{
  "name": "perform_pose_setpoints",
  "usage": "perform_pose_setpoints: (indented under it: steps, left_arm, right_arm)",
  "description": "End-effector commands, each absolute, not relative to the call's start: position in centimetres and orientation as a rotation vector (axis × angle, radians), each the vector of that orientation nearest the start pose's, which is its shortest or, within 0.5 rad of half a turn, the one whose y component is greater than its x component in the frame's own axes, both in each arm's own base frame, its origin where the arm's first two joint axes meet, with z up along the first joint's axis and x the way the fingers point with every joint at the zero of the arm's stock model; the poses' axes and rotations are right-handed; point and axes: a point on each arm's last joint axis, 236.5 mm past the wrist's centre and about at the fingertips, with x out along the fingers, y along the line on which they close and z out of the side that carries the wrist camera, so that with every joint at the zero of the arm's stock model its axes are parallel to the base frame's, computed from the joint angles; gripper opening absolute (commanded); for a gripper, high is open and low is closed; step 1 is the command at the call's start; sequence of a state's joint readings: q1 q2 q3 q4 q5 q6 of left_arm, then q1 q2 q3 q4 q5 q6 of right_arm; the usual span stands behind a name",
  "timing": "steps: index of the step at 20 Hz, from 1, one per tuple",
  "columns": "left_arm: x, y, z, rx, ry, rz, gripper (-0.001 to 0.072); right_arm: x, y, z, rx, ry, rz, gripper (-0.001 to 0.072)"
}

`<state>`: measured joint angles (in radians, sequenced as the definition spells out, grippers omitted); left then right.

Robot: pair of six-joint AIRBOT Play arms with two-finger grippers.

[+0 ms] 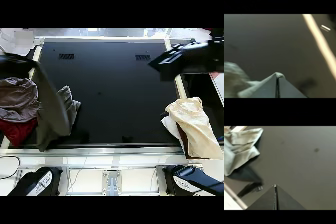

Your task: Fold the shirts.

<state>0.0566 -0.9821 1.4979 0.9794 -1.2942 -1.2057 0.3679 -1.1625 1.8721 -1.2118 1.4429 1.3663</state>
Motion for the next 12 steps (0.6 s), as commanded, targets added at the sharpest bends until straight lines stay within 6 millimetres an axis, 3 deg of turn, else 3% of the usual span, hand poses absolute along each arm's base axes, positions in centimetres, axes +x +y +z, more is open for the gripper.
perform_pose_setpoints:
  steps: [1, 3, 6, 7, 8, 9, 10, 12]
  left_arm:
    - [38.2, -18.6, 22.3, -0.192, 0.753, -0.804, 0.0011]
    - [40.5, -24.6, 19.2, -0.193, 0.756, -0.856, 0.0011]
    - [41.2, -32.2, 14.9, -0.128, 0.737, -0.936, 0.0031]
    - [41.2, -34.0, 13.7, -0.11, 0.731, -0.951, 0.0291]
    - [41.2, -35.1, 12.9, -0.083, 0.716, -0.963, 0.0654]
    - [41.6, -35.5, 12.6, -0.062, 0.696, -0.961, 0.072]
    - [42.1, -35.2, 12.8, -0.04, 0.671, -0.951, 0.072]
    - [44.3, -31.8, 14.1, -0.008, 0.622, -0.873, 0.072]
  right_arm:
    - [35.2, 23.8, 27.0, -0.104, 0.798, 0.794, 0.0013]
    - [36.5, 24.1, 24.8, -0.11, 0.849, 0.784, 0.0014]
    - [38.3, 22.3, 23.6, -0.168, 0.855, 0.694, 0.0014]
    - [38.8, 21.5, 23.5, -0.194, 0.851, 0.658, 0.0014]
    - [39.1, 20.6, 23.4, -0.219, 0.853, 0.626, 0.0014]
    - [39.3, 20.0, 23.3, -0.237, 0.854, 0.6, 0.0014]
    - [39.6, 19.4, 23.3, -0.252, 0.851, 0.578, 0.0014]
    - [39.9, 18.6, 23.2, -0.275, 0.85, 0.545, 0.0014]
